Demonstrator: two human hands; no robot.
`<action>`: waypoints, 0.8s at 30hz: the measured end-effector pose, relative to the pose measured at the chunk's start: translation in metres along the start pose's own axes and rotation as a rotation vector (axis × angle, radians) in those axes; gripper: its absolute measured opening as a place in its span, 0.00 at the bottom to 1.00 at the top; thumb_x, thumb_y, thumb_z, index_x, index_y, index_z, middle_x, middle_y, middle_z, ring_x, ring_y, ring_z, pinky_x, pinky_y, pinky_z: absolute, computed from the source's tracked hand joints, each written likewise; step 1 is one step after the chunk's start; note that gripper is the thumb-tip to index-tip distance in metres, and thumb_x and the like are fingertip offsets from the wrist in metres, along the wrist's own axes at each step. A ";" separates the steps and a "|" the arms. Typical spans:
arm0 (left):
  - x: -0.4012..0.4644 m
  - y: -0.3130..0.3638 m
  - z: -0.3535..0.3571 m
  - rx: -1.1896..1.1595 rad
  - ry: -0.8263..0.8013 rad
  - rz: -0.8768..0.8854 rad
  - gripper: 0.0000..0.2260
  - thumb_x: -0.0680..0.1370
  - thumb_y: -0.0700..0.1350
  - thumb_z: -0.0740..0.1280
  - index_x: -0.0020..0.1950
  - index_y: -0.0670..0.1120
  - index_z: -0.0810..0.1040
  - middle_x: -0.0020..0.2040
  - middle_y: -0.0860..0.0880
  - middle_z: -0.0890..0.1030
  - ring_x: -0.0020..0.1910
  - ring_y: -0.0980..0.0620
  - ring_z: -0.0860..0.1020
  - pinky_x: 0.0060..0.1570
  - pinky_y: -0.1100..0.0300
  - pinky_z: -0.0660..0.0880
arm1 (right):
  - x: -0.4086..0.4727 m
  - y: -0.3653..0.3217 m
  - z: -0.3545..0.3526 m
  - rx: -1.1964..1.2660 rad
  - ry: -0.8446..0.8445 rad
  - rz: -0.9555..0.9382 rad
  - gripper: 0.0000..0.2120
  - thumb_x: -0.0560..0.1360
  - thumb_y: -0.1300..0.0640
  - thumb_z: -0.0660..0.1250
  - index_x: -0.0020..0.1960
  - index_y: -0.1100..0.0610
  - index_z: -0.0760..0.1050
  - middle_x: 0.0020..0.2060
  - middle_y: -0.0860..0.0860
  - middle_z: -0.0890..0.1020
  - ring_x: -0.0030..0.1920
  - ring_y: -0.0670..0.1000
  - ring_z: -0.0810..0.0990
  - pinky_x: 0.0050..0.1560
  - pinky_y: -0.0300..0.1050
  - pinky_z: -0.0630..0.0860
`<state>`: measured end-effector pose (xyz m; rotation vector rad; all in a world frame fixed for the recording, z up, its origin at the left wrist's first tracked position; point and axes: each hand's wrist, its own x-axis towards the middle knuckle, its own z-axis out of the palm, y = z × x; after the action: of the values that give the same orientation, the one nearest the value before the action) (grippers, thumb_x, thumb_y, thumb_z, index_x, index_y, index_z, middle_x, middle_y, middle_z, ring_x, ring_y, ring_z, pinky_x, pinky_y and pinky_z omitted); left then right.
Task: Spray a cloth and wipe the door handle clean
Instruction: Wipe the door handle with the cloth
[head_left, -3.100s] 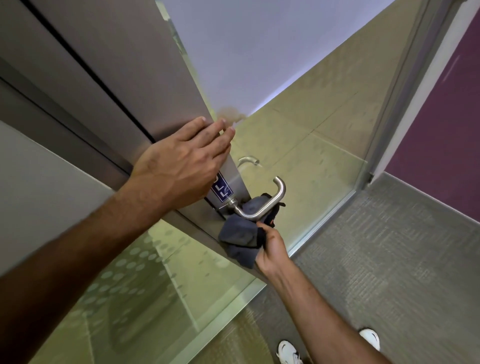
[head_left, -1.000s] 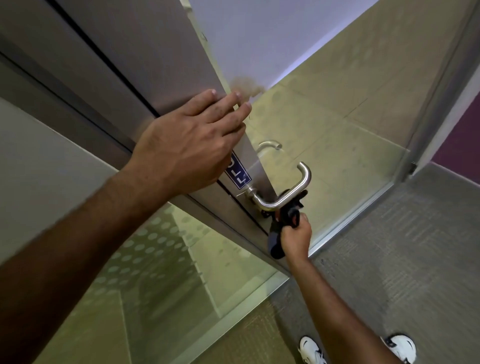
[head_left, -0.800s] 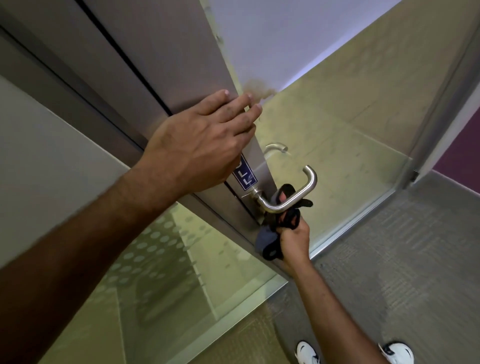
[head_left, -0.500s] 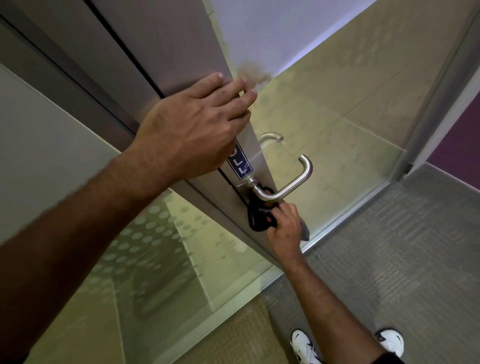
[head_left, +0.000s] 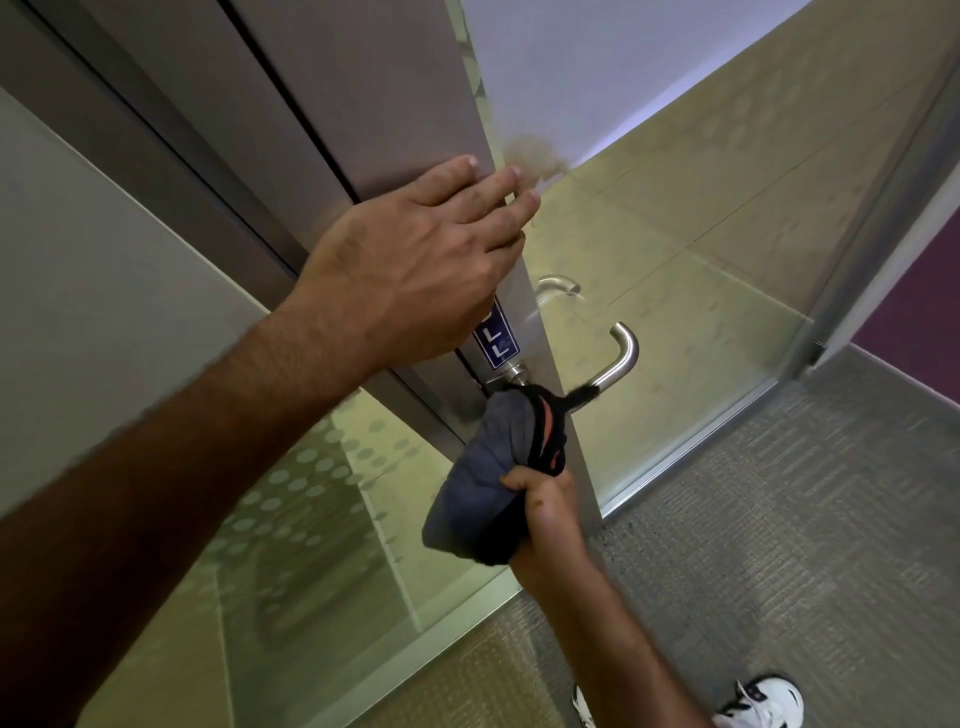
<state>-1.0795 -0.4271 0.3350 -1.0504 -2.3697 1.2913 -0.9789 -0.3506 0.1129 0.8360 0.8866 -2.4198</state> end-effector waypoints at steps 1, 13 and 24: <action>0.000 0.000 0.000 -0.004 0.011 0.001 0.25 0.84 0.53 0.48 0.79 0.43 0.62 0.83 0.42 0.55 0.82 0.42 0.54 0.79 0.45 0.49 | -0.006 -0.002 0.002 -0.044 -0.013 -0.086 0.23 0.72 0.71 0.64 0.56 0.47 0.80 0.51 0.52 0.86 0.53 0.56 0.84 0.49 0.54 0.82; 0.000 0.000 0.005 -0.001 0.048 -0.002 0.25 0.84 0.51 0.51 0.79 0.42 0.62 0.83 0.42 0.56 0.82 0.42 0.55 0.79 0.44 0.50 | 0.024 -0.108 -0.001 -1.991 -0.201 -1.326 0.05 0.72 0.52 0.71 0.46 0.49 0.82 0.49 0.45 0.83 0.51 0.54 0.75 0.45 0.51 0.64; -0.001 0.001 0.003 -0.025 0.083 -0.013 0.25 0.83 0.50 0.52 0.78 0.40 0.64 0.82 0.41 0.59 0.81 0.42 0.58 0.79 0.45 0.52 | 0.033 -0.112 -0.027 -2.081 -0.659 -1.432 0.14 0.69 0.58 0.69 0.53 0.48 0.83 0.57 0.45 0.83 0.66 0.55 0.73 0.64 0.54 0.65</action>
<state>-1.0794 -0.4293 0.3325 -1.0731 -2.3330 1.1932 -1.0560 -0.2589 0.1223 -1.5656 2.8877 -0.5692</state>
